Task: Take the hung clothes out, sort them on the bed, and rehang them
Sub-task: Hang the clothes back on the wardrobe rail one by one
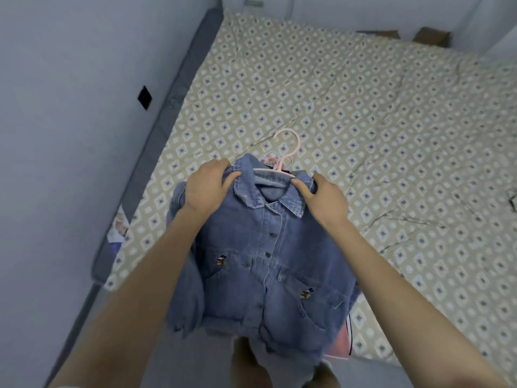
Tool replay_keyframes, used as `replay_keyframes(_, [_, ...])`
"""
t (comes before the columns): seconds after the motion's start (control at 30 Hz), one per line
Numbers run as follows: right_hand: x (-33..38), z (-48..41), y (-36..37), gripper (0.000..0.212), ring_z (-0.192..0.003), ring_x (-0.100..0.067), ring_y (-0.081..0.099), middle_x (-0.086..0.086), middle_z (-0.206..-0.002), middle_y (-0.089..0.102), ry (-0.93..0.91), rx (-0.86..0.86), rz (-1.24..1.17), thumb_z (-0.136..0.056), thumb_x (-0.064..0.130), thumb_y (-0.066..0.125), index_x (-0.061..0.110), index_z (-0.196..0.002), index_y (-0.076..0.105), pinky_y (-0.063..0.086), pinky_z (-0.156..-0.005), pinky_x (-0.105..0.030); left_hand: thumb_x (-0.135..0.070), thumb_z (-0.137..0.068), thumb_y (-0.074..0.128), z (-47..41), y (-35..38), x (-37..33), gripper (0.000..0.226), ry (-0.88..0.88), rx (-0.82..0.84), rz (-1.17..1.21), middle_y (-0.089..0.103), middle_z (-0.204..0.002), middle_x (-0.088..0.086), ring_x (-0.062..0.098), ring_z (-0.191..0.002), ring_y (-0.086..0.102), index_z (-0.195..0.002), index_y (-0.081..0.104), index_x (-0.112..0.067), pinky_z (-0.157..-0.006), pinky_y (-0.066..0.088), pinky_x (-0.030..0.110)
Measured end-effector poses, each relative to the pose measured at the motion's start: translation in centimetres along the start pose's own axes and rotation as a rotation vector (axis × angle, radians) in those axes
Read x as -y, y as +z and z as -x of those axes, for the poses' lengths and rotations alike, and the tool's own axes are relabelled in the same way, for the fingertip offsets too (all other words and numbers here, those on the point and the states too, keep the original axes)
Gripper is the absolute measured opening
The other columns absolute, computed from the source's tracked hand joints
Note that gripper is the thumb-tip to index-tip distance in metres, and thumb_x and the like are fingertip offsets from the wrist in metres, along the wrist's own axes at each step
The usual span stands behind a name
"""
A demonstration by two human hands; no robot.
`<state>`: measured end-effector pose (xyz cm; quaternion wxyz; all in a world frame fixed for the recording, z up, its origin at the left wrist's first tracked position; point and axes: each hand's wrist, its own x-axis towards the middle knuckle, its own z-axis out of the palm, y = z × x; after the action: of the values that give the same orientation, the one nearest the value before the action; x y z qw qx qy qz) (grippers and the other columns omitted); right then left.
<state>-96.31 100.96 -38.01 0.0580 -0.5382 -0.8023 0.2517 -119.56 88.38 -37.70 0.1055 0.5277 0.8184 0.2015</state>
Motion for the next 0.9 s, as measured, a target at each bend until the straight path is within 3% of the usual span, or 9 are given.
replay_keyframes(0.07, [0.0,1.6,-1.3,0.045,-0.076,-0.031,0.059,0.006,-0.063,0.045,-0.046,0.004,-0.009,-0.091,0.066,0.045,0.021,-0.089,0.042,0.024,-0.047,-0.030,-0.041,-0.100,0.051,2.5,-2.0,-1.7,0.035,-0.040,-0.024,-0.031,0.055,-0.078,0.009,0.029,-0.073,0.053,-0.079,0.045,-0.014,-0.059,0.043,0.043])
replay_keyframes(0.17, [0.1,4.0,-3.1,0.060,-0.080,-0.030,0.062,-0.004,-0.078,0.063,-0.178,0.048,0.001,-0.089,0.072,0.040,0.015,-0.094,0.059,0.039,-0.056,-0.034,-0.044,-0.100,0.048,6.9,-4.4,-3.8,0.035,-0.126,-0.057,-0.081,0.058,-0.083,0.008,0.030,-0.079,0.057,-0.080,0.043,-0.017,-0.059,0.039,0.039])
replay_keyframes(0.23, [0.7,5.6,-4.7,0.060,-0.079,-0.030,0.062,-0.004,-0.075,0.061,-0.291,0.082,0.003,-0.089,0.071,0.041,0.014,-0.091,0.059,0.037,-0.058,-0.034,-0.046,-0.101,0.047,10.1,-6.2,-5.2,0.035,-0.193,-0.089,-0.105,0.060,-0.087,0.008,0.030,-0.083,0.057,-0.081,0.043,-0.017,-0.060,0.032,0.035])
replay_keyframes(0.37, [2.7,8.8,-7.4,0.057,-0.096,-0.032,0.064,-0.006,-0.096,0.070,-0.468,0.137,-0.013,-0.091,0.069,0.043,0.021,-0.115,0.063,0.043,-0.070,-0.035,-0.048,-0.099,0.048,16.8,-9.8,-8.1,0.036,-0.316,-0.225,-0.118,0.063,-0.091,0.011,0.034,-0.089,0.059,-0.083,0.047,-0.015,-0.063,0.033,0.035])
replay_keyframes(0.43, [4.2,10.8,-8.3,0.053,-0.089,-0.032,0.064,-0.003,-0.084,0.066,-0.553,0.164,-0.028,-0.088,0.073,0.041,0.024,-0.088,0.059,0.043,-0.066,-0.037,-0.046,-0.100,0.048,20.5,-11.5,-9.1,0.035,-0.380,-0.275,-0.121,0.062,-0.091,0.013,0.037,-0.089,0.058,-0.083,0.045,-0.016,-0.065,0.037,0.039])
replay_keyframes(0.5, [6.6,12.8,-9.2,0.056,-0.076,-0.032,0.059,0.000,-0.069,0.056,-0.625,0.192,-0.043,-0.087,0.074,0.042,0.021,-0.069,0.042,0.038,-0.060,-0.037,-0.045,-0.100,0.048,24.3,-13.4,-9.7,0.034,-0.445,-0.325,-0.107,0.062,-0.090,0.015,0.038,-0.086,0.057,-0.082,0.044,-0.016,-0.067,0.040,0.042])
replay_keyframes(0.63, [12.4,17.1,-10.5,0.058,-0.070,-0.031,0.053,-0.002,-0.065,0.053,-0.823,0.212,-0.035,-0.087,0.072,0.046,0.018,-0.065,0.038,0.032,-0.059,-0.036,-0.043,-0.102,0.046,32.2,-16.8,-10.7,0.032,-0.624,-0.431,-0.105,0.062,-0.091,0.016,0.036,-0.085,0.056,-0.083,0.044,-0.017,-0.064,0.027,0.036])
replay_keyframes(0.9, [19.3,30.2,-9.4,0.063,-0.067,-0.034,0.050,-0.001,-0.058,0.050,-1.155,0.272,-0.032,-0.083,0.073,0.052,0.016,-0.064,0.034,0.030,-0.056,-0.036,-0.044,-0.102,0.046,49.7,-17.5,-14.6,0.035,-0.963,-0.692,-0.132,0.049,-0.080,0.002,0.026,-0.077,0.045,-0.081,0.041,-0.017,-0.064,0.029,0.035])
